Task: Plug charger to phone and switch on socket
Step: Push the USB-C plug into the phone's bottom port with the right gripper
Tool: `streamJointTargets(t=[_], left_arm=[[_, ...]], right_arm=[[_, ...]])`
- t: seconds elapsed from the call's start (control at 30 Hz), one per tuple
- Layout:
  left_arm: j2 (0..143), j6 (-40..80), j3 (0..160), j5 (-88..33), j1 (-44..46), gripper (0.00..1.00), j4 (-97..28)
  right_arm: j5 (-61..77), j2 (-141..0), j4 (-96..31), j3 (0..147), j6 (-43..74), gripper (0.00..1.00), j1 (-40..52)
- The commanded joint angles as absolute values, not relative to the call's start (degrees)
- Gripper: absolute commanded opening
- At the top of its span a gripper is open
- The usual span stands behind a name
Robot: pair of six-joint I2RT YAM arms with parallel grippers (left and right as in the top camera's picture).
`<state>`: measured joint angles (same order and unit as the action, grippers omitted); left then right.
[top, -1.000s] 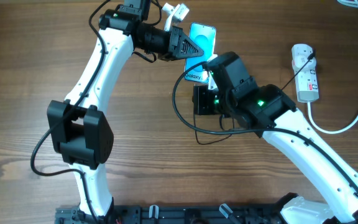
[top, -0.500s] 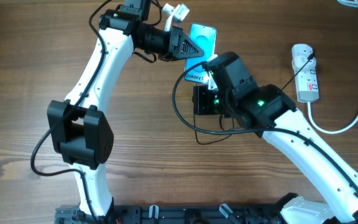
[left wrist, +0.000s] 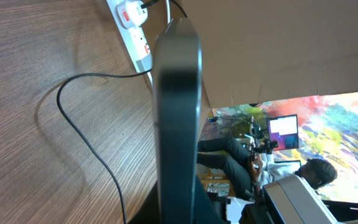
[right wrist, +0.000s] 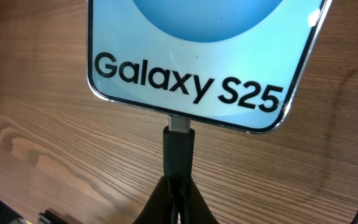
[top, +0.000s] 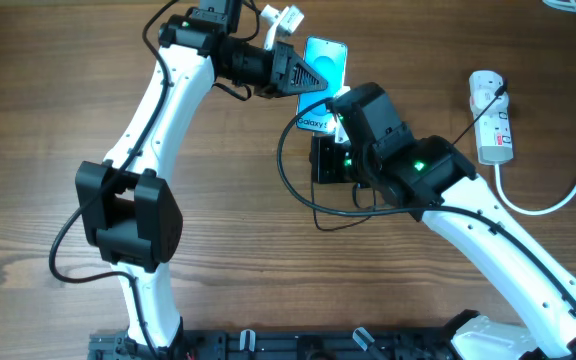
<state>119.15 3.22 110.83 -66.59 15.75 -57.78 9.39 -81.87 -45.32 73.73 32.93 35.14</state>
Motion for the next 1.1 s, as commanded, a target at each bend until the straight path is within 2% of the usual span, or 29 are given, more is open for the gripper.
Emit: streamJointTargets(t=[0.0,1.07], left_arm=[[116.90,1.87,111.11,-69.58,16.14,0.04,-57.89],[116.90,0.27,111.11,-69.60,16.34,0.04,-58.96]], right_arm=[[7.81,-82.19,-44.18,74.98,33.21,0.05,35.00],[7.38,-82.19,-44.03,75.00,36.69,0.04,34.79]])
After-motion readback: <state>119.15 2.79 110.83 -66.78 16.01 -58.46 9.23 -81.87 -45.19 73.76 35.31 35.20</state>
